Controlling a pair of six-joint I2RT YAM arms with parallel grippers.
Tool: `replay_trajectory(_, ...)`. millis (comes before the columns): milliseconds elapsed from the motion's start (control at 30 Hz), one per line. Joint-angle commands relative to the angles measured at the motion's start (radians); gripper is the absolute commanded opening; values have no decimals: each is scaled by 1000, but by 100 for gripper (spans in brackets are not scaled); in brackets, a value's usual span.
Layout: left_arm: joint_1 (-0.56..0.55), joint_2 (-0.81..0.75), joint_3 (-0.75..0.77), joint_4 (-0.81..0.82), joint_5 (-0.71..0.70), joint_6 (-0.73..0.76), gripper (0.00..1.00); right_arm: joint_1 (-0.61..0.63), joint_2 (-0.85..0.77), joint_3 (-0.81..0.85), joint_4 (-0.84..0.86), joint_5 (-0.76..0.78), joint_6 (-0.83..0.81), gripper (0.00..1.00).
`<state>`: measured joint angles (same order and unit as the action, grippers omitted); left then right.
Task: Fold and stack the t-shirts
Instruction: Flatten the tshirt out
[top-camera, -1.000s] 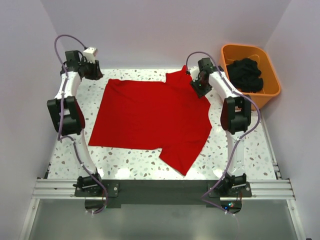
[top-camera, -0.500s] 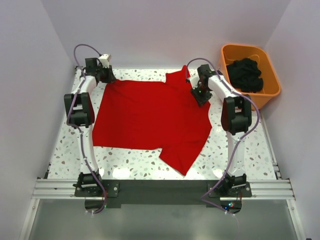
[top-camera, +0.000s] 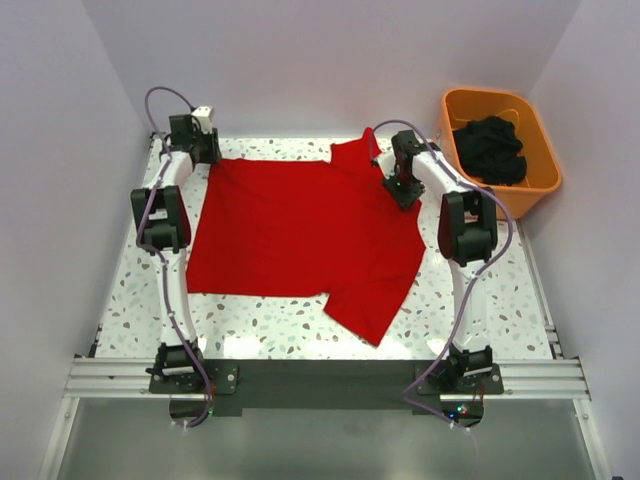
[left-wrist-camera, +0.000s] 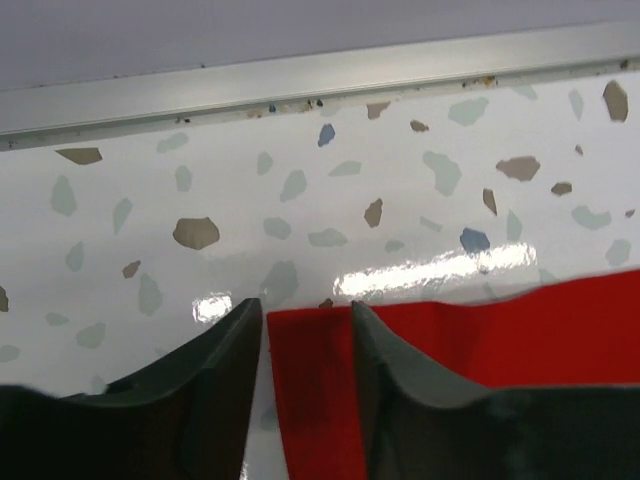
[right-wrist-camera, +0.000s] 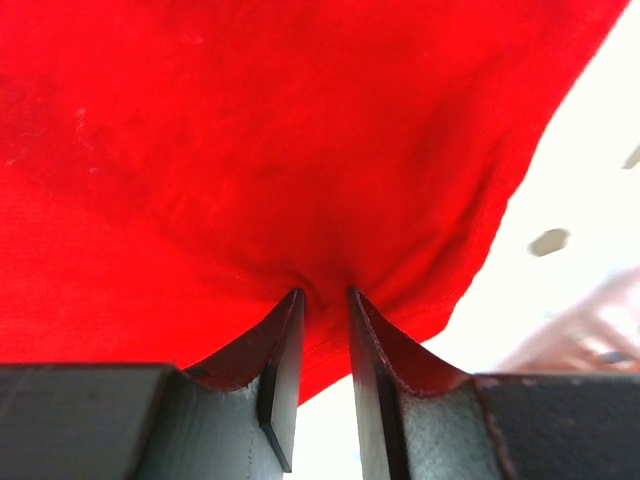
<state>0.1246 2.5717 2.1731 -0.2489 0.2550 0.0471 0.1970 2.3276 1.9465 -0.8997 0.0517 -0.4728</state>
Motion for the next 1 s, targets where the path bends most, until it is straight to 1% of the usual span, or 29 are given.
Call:
replay_trajectory(0, 38, -28, 53, 83, 1, -3, 50, -2, 58, 70, 87, 85, -41, 30)
replay_trajectory(33, 44, -48, 47, 94, 45, -6, 52, -2, 55, 90, 93, 85, -41, 31)
replay_trajectory(67, 50, -100, 21, 105, 65, -3, 54, -2, 52, 112, 90, 79, -40, 33)
replay_trajectory(100, 59, -131, 2, 120, 84, 6, 57, -2, 41, 171, 73, 33, -40, 36)
replay_trajectory(133, 64, -165, -19, 120, 120, 40, 59, -4, 27, 193, 53, 2, -40, 39)
replay_trajectory(167, 64, -242, -69, 114, 138, 65, 59, -2, 9, 209, 29, -22, -40, 44)
replay_trajectory(200, 64, -286, -102, 81, 153, 94, 60, -2, -11, 221, 12, -77, -36, 47)
replay_trajectory(233, 64, -330, -174, 56, 196, 162, 60, -2, -66, 216, -13, -99, -36, 51)
replay_trajectory(267, 64, -423, -214, 27, 219, 203, 61, -2, -95, 206, -27, -122, -38, 52)
replay_trajectory(300, 63, -471, -263, -31, 236, 241, 61, -2, -129, 168, -39, -165, -46, 52)
replay_trajectory(333, 64, -519, -357, -62, 272, 317, 62, -2, -186, 143, -66, -183, -52, 52)
replay_trajectory(367, 66, -606, -402, -102, 291, 365, 62, -1, -217, 115, -82, -200, -56, 52)
replay_trajectory(400, 64, -648, -448, -181, 302, 411, 63, -1, -240, 65, -103, -217, -67, 52)
replay_trajectory(433, 64, -686, -535, -217, 319, 478, 64, 7, -267, 43, -163, -246, -76, 51)
replay_trajectory(467, 64, -750, -577, -252, 320, 508, 64, 10, -280, 20, -191, -253, -84, 51)
replay_trajectory(500, 66, -780, -617, -321, 325, 536, 64, 16, -293, -38, -211, -263, -93, 50)
replay_trajectory(533, 63, -804, -653, -357, 337, 597, 63, 21, -310, -70, -228, -271, -101, 49)
replay_trajectory(567, 64, -846, -717, -396, 345, 626, 63, 34, -348, -110, -235, -270, -104, 49)
replay_trajectory(600, 61, -867, -751, -459, 345, 655, 63, 44, -372, -194, -231, -270, -107, 49)
replay_trajectory(633, 61, -887, -784, -484, 331, 706, 63, 53, -391, -234, -228, -268, -107, 49)
replay_trajectory(667, 61, -927, -853, -504, 323, 727, 62, 74, -428, -273, -228, -260, -110, 48)
replay_trajectory(700, 60, -949, -889, -536, 314, 749, 61, 88, -450, -352, -226, -256, -115, 47)
replay_trajectory(733, 60, -970, -957, -549, 284, 801, 61, 114, -468, -394, -219, -253, -116, 46)
replay_trajectory(767, 61, -1011, -990, -559, 268, 816, 60, 128, -505, -475, -209, -240, -118, 46)
replay_trajectory(867, 58, -1073, -1114, -561, 213, 864, 60, 180, -539, -578, -154, -208, -115, 46)
replay_trajectory(900, 55, -1084, -1142, -552, 204, 867, 60, 186, -536, -625, -136, -191, -110, 46)
replay_trajectory(967, 50, -1097, -1213, -541, 169, 876, 59, 194, -524, -665, -90, -171, -110, 45)
